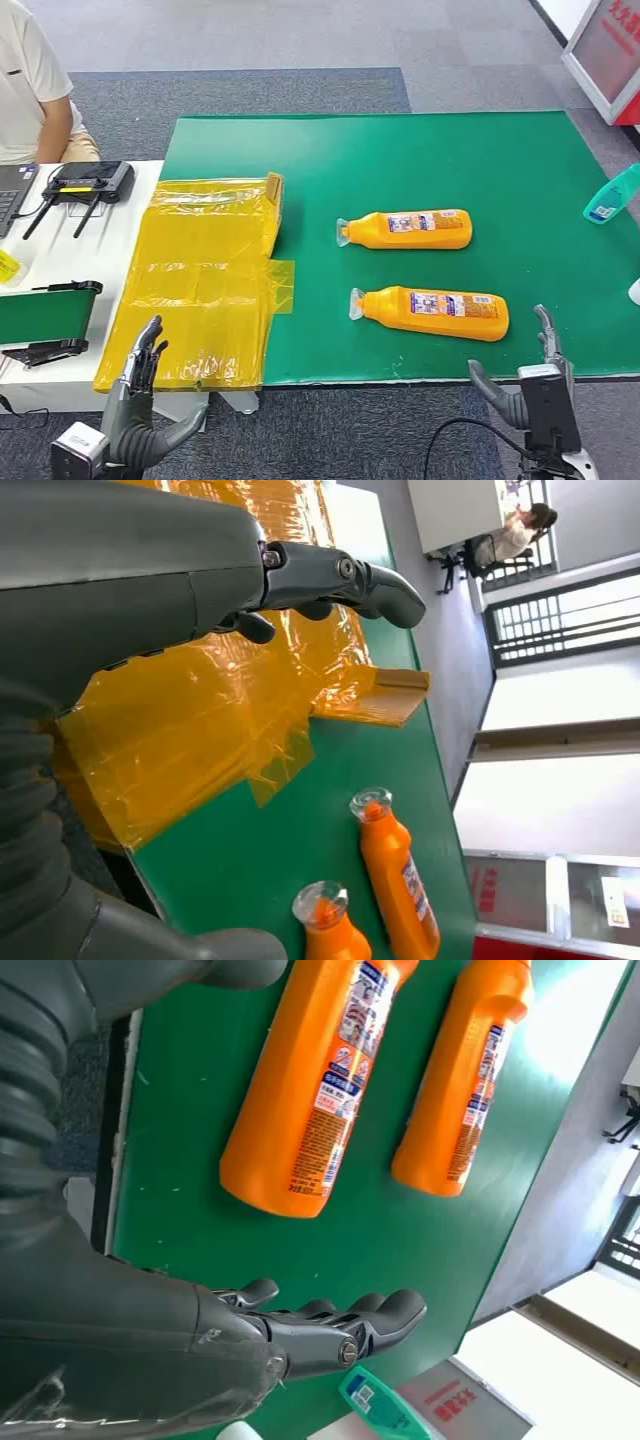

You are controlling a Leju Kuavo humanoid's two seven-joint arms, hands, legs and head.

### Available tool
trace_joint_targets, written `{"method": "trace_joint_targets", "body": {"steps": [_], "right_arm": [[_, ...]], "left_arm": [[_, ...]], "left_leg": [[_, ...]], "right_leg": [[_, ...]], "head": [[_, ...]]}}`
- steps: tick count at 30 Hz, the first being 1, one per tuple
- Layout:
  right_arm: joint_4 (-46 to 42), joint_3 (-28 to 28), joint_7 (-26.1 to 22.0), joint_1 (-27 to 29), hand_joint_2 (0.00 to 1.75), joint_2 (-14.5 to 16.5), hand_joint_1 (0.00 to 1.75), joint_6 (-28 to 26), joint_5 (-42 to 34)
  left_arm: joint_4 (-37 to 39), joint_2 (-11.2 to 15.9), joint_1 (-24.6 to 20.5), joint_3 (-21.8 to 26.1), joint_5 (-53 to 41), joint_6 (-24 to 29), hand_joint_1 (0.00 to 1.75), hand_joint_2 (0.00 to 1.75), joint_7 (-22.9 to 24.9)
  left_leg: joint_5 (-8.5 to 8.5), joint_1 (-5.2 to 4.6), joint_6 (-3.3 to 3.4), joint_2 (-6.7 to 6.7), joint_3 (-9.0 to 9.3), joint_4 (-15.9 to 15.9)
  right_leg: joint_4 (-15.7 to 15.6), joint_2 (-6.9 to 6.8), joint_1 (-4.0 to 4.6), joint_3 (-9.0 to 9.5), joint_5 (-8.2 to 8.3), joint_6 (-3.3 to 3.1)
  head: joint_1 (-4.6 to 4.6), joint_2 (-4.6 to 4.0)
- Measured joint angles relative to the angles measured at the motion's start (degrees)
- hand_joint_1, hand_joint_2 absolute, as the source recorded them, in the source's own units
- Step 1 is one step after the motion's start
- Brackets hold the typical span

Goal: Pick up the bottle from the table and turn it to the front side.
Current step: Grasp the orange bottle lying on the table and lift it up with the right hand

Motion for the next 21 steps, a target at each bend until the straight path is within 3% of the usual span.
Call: {"method": "trace_joint_targets", "body": {"steps": [6, 11, 16, 21], "right_arm": [[-0.67, -0.57, -0.52, 1.34, 1.75, -0.16, 0.0, 0.07, 1.12], [-1.17, -1.59, 1.31, 1.95, 1.75, -0.26, 0.0, -3.49, 11.06], [-1.47, -0.63, 9.57, 1.99, 1.75, -2.25, 0.0, -7.31, 26.87], [-0.21, 5.57, 21.61, -0.79, 1.75, -8.82, 0.0, -6.39, 38.65]], "left_arm": [[-0.66, 0.46, 0.4, -1.68, -1.89, 2.3, 0.0, 1.75, 0.58], [-1.03, 1.31, 0.44, -2.96, -1.65, 3.88, 0.0, 1.75, 1.52], [-1.29, 1.53, 0.18, -3.01, -0.96, 2.52, 0.0, 1.75, 2.3], [-1.24, 1.66, -1.54, -2.99, -0.92, -0.46, 0.0, 1.75, 2.48]], "left_leg": [[-0.04, 0.0, 0.0, 0.0, 0.0, 0.0], [-0.05, 0.0, -0.02, 0.0, 0.01, 0.0], [-0.04, 0.0, -0.02, 0.0, 0.0, 0.0], [-0.03, -0.02, -0.01, 0.0, 0.0, 0.0]], "right_leg": [[-0.01, 0.0, -0.01, 0.0, -0.02, 0.03], [-0.01, 0.0, -0.01, 0.0, -0.02, 0.03], [-0.01, 0.0, -0.01, 0.02, -0.02, 0.03], [-0.01, 0.02, -0.03, 0.06, 0.03, 0.03]], "head": [[0.0, 0.0], [-0.01, 0.0], [-0.01, 0.0], [0.01, 0.0]]}}
